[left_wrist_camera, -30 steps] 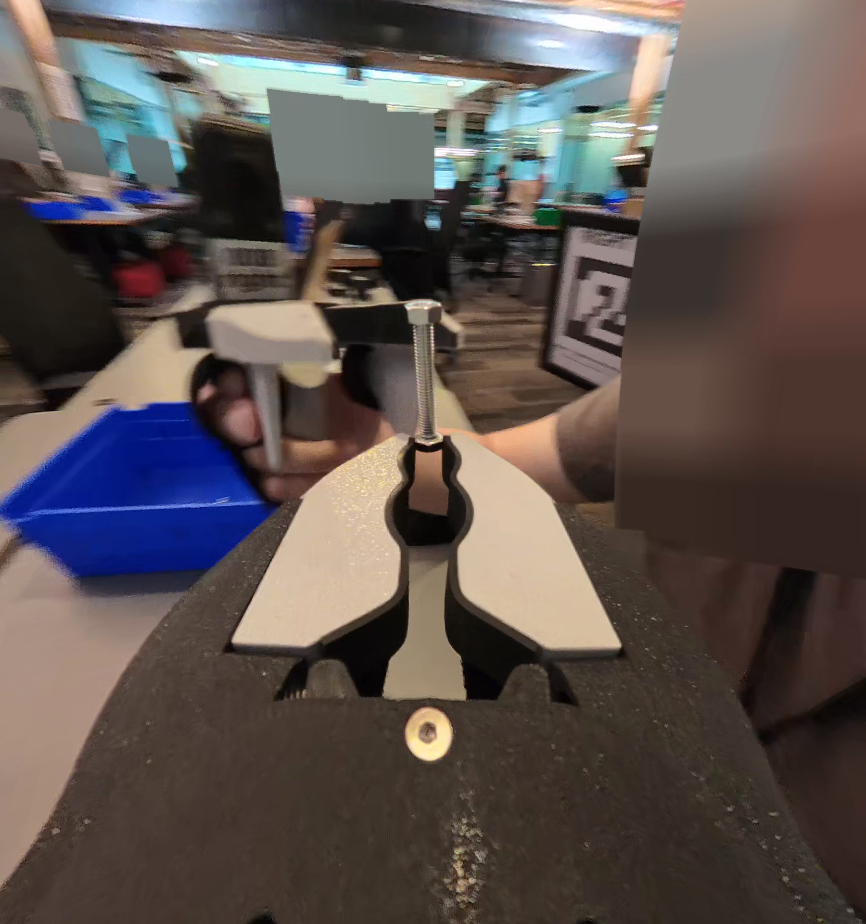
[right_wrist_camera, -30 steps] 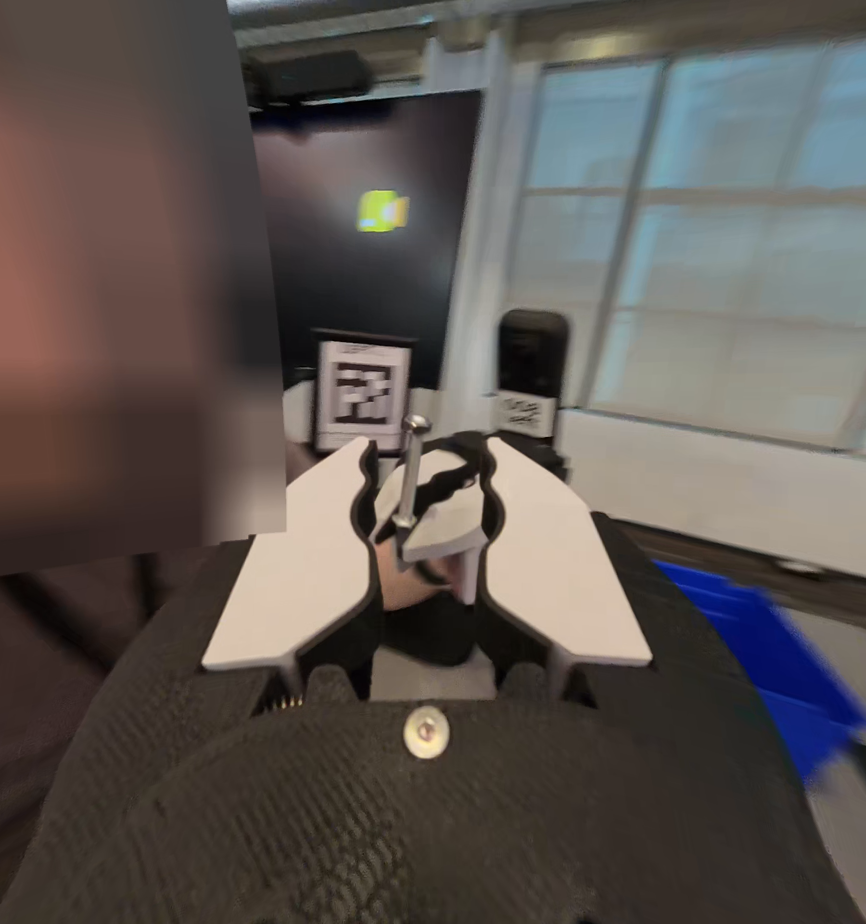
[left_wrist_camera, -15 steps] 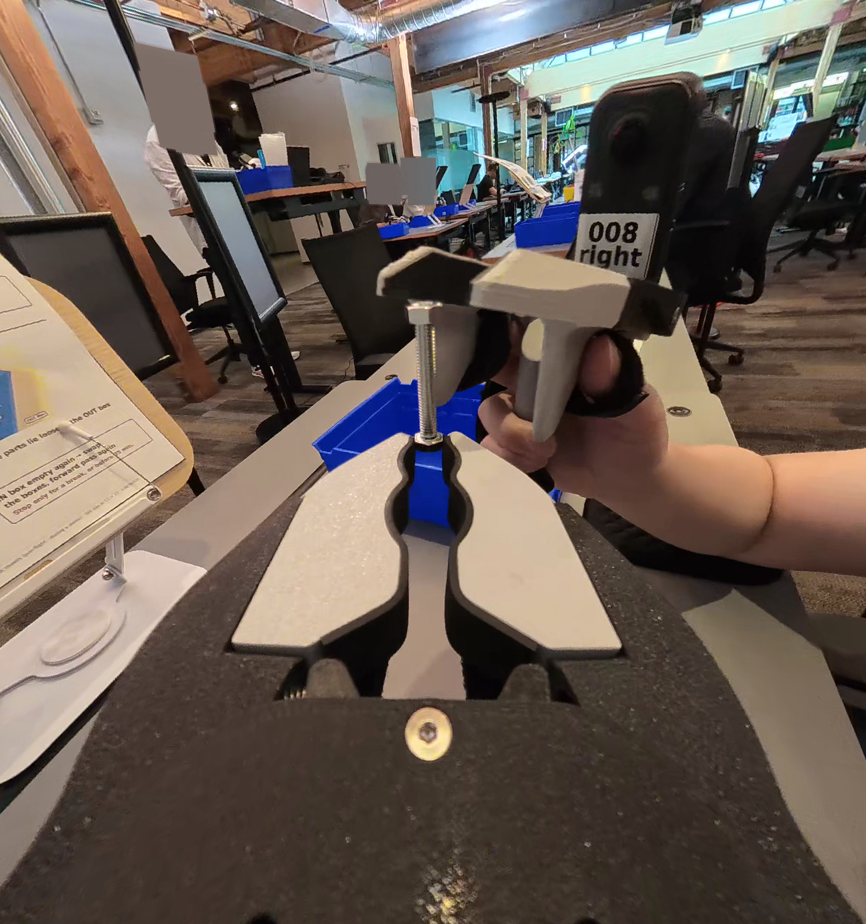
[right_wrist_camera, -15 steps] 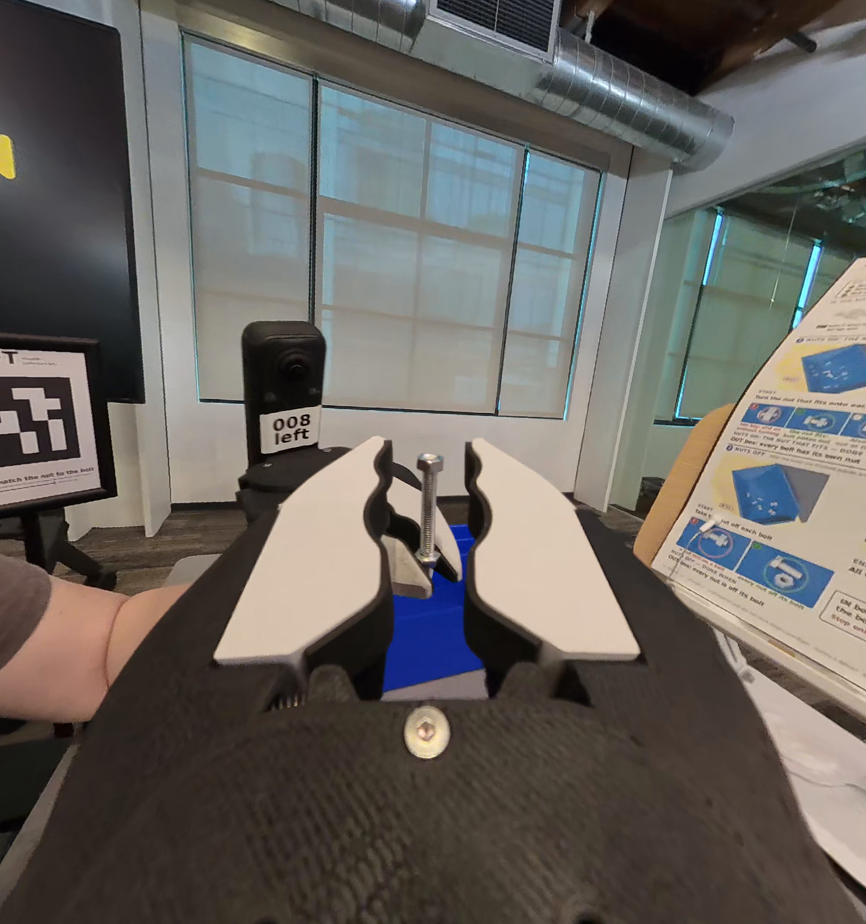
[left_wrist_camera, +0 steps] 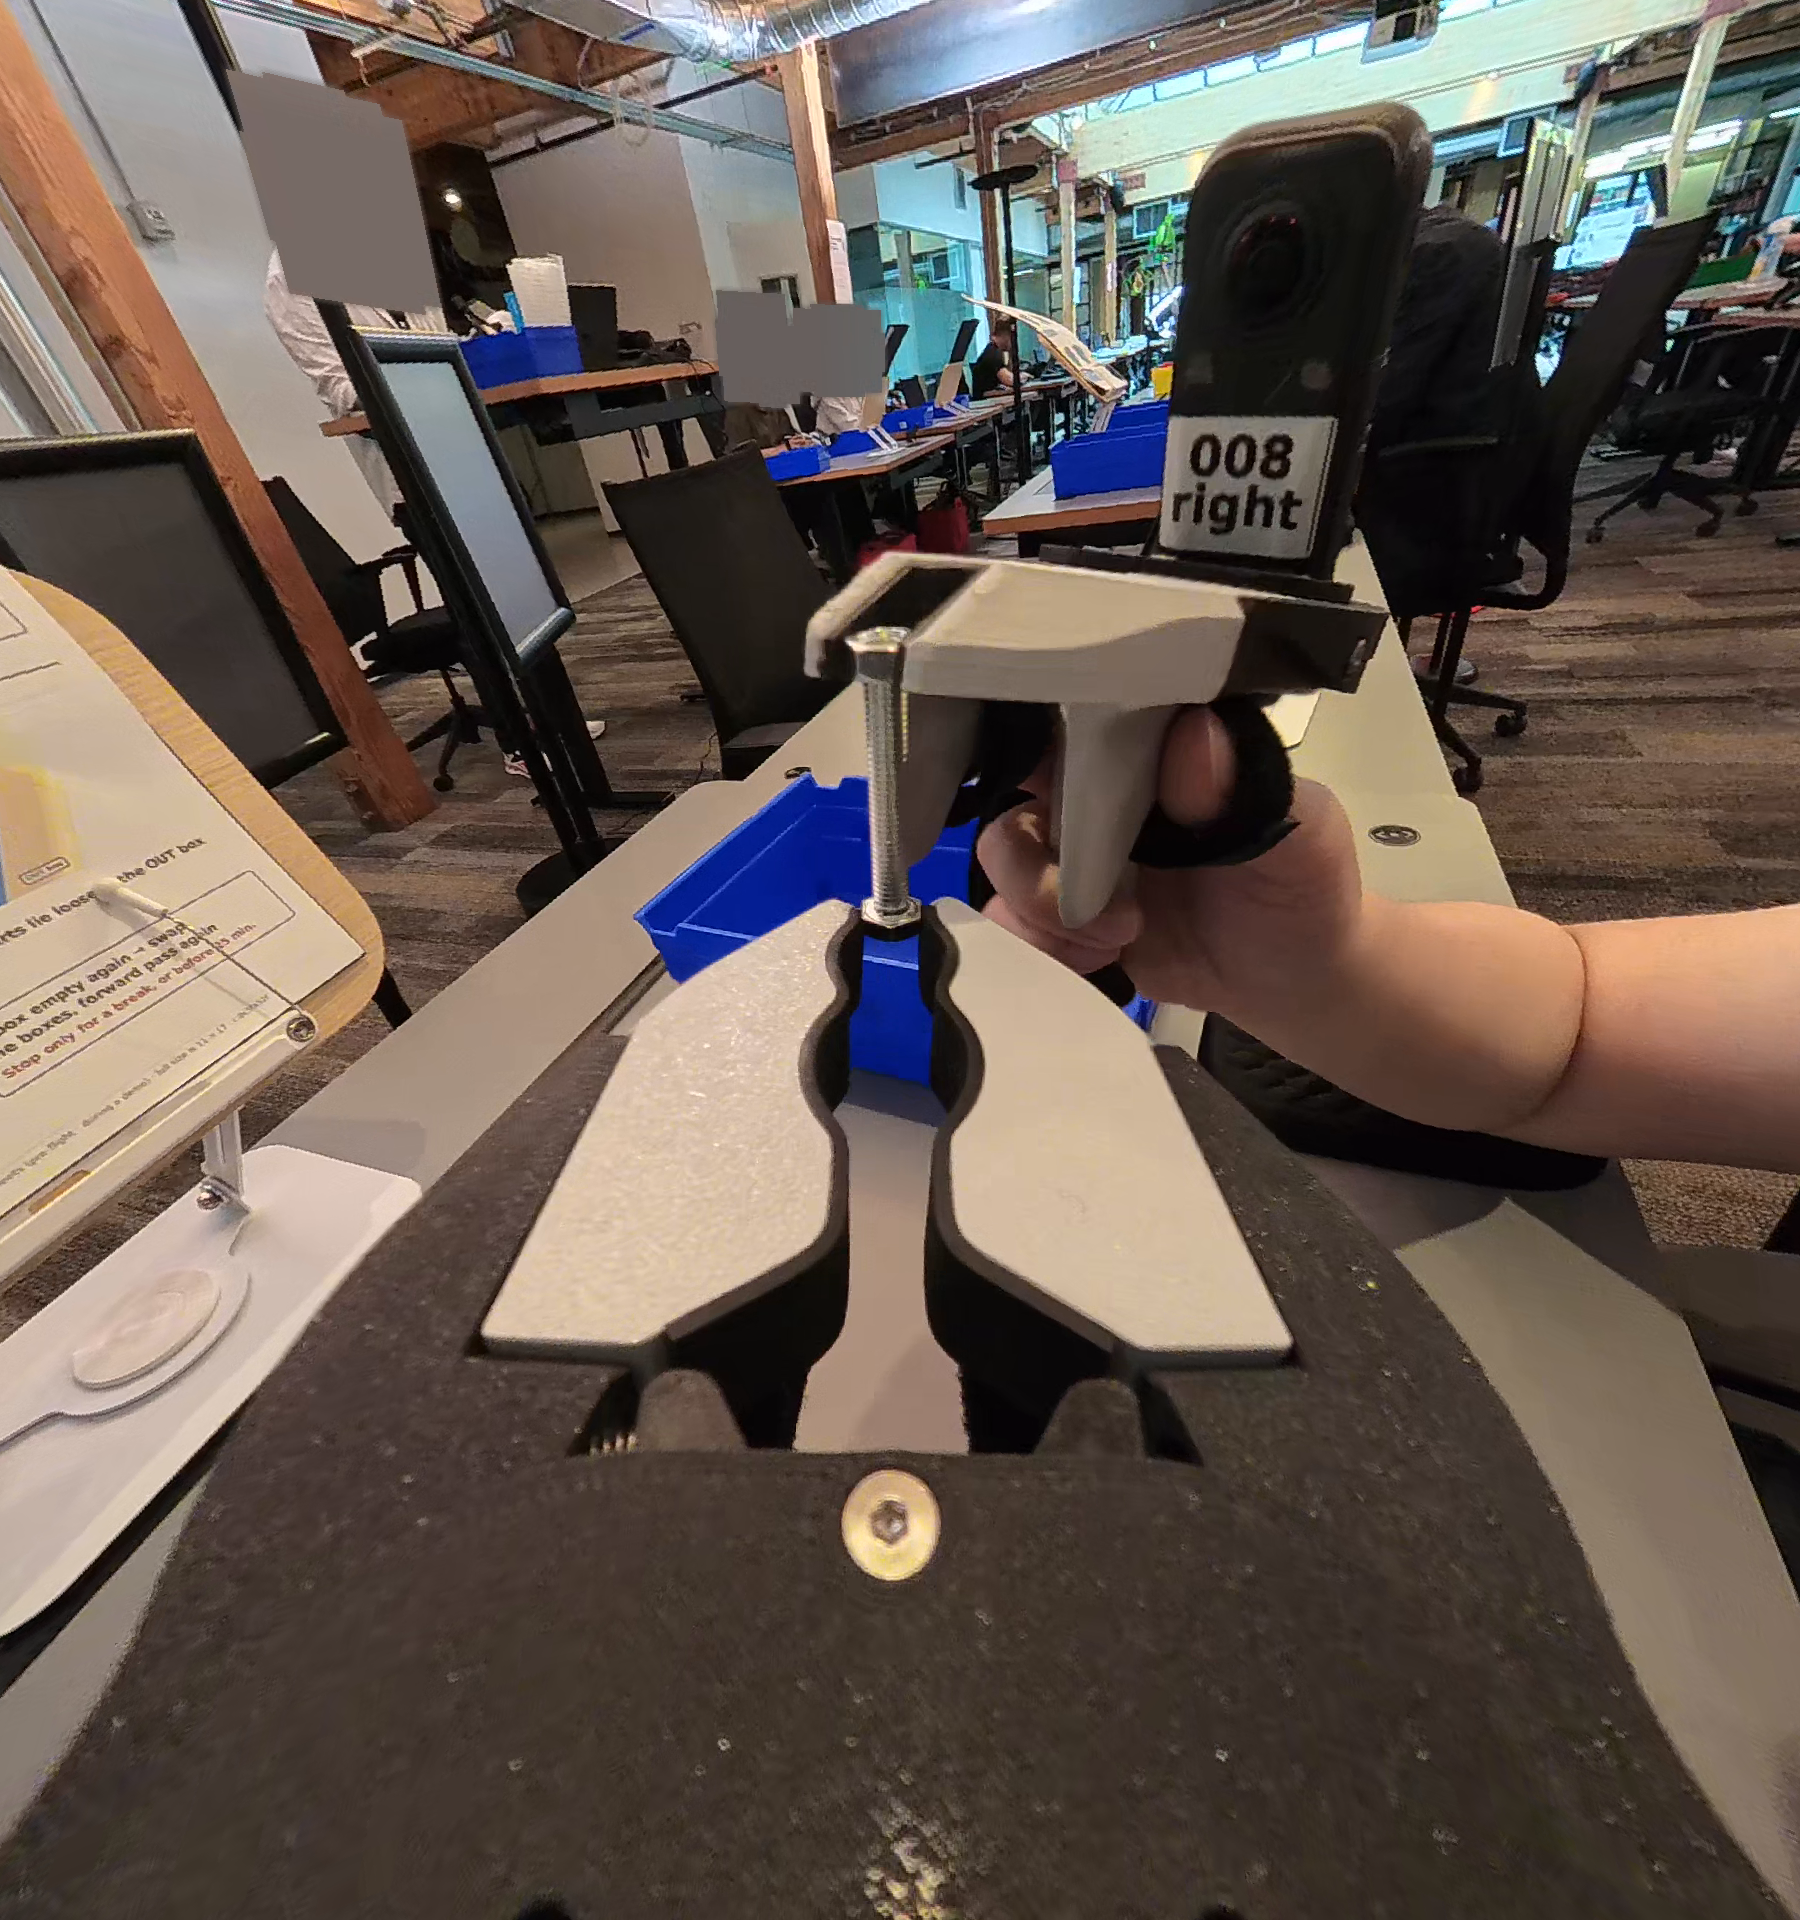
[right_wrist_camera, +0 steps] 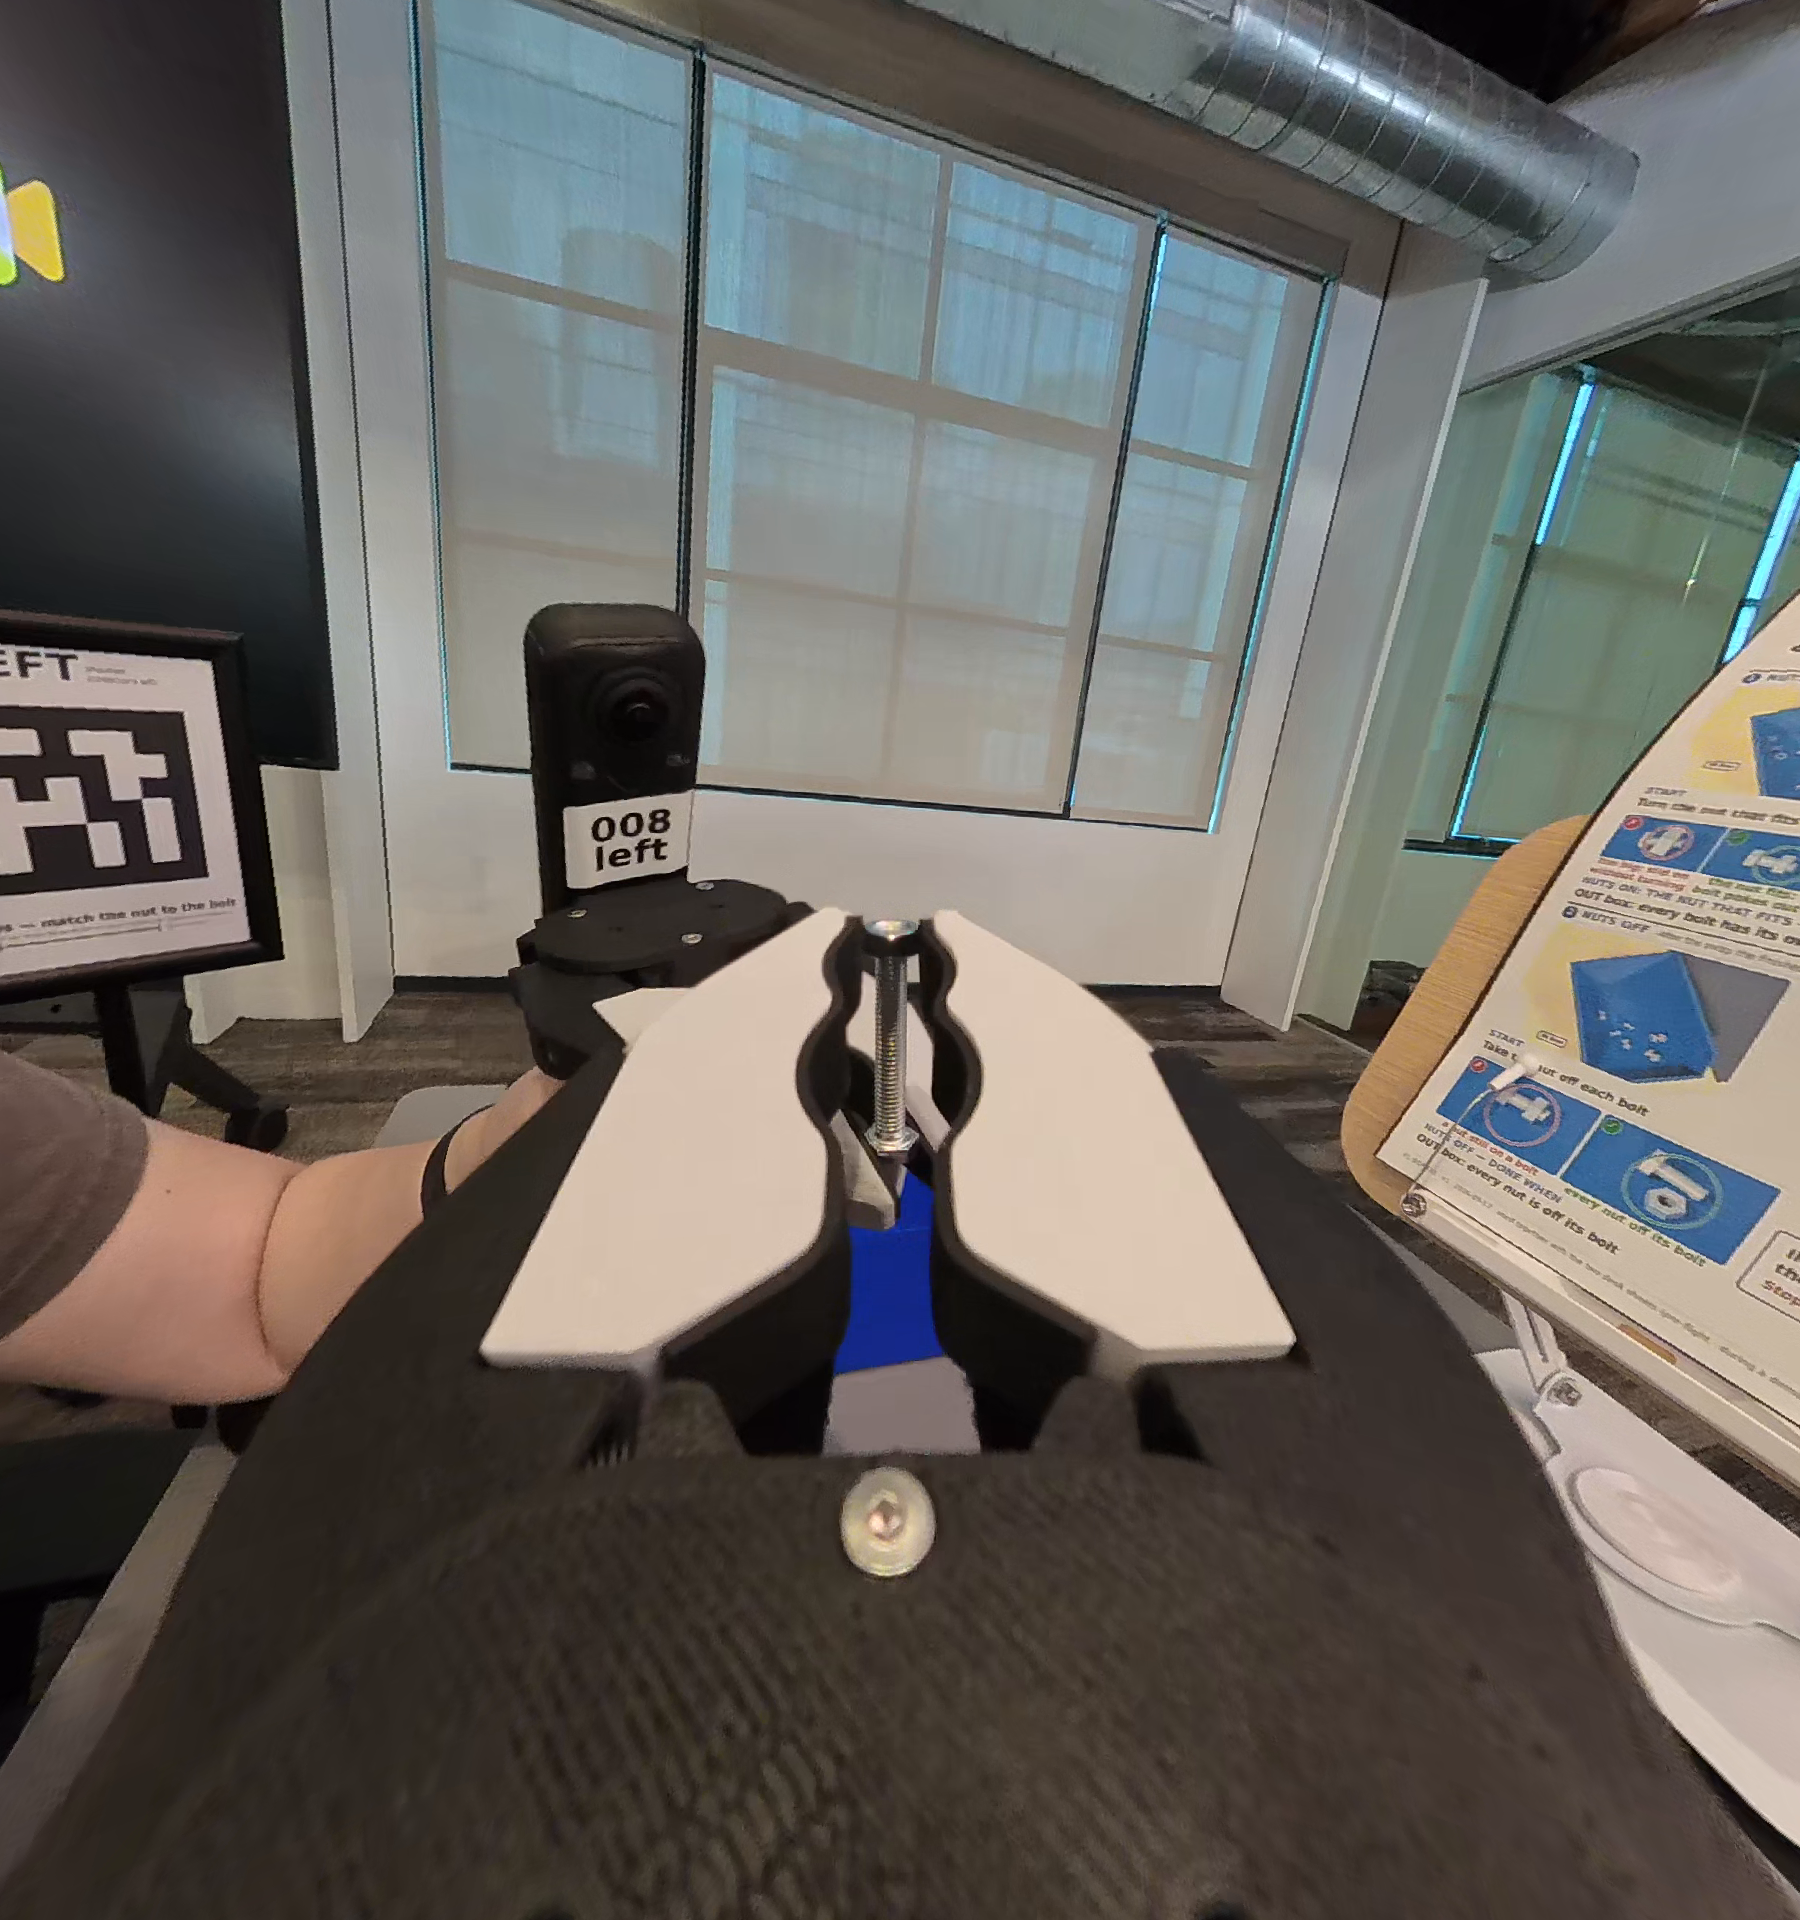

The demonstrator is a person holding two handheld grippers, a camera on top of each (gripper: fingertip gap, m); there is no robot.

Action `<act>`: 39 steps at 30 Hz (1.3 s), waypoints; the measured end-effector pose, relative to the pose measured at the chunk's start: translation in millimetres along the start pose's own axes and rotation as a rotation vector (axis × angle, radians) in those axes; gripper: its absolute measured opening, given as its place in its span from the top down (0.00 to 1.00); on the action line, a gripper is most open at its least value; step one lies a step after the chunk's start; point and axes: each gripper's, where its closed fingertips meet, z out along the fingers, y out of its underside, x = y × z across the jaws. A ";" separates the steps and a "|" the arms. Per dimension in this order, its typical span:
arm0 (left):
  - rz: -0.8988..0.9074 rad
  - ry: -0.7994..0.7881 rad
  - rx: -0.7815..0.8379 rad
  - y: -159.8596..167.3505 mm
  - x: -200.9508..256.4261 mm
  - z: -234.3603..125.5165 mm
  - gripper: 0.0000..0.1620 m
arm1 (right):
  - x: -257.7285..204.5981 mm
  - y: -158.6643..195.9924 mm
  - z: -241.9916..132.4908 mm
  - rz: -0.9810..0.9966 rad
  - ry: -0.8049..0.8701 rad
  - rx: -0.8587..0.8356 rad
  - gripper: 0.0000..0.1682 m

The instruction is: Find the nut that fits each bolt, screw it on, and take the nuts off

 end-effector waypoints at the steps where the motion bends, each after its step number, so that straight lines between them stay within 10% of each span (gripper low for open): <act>1: -0.001 0.014 -0.002 0.1 1.4 0.0 0.94 | -0.9 0.2 -0.1 -0.001 -0.018 -0.007 0.94; 13: -0.173 0.741 -0.011 -1.8 96.2 -17.4 0.94 | -70.9 -10.9 -51.2 0.436 -1.015 0.109 0.93; 39: -0.291 0.922 0.016 -8.1 113.4 -25.4 0.94 | -84.9 -15.6 -53.1 0.423 -1.063 0.209 0.94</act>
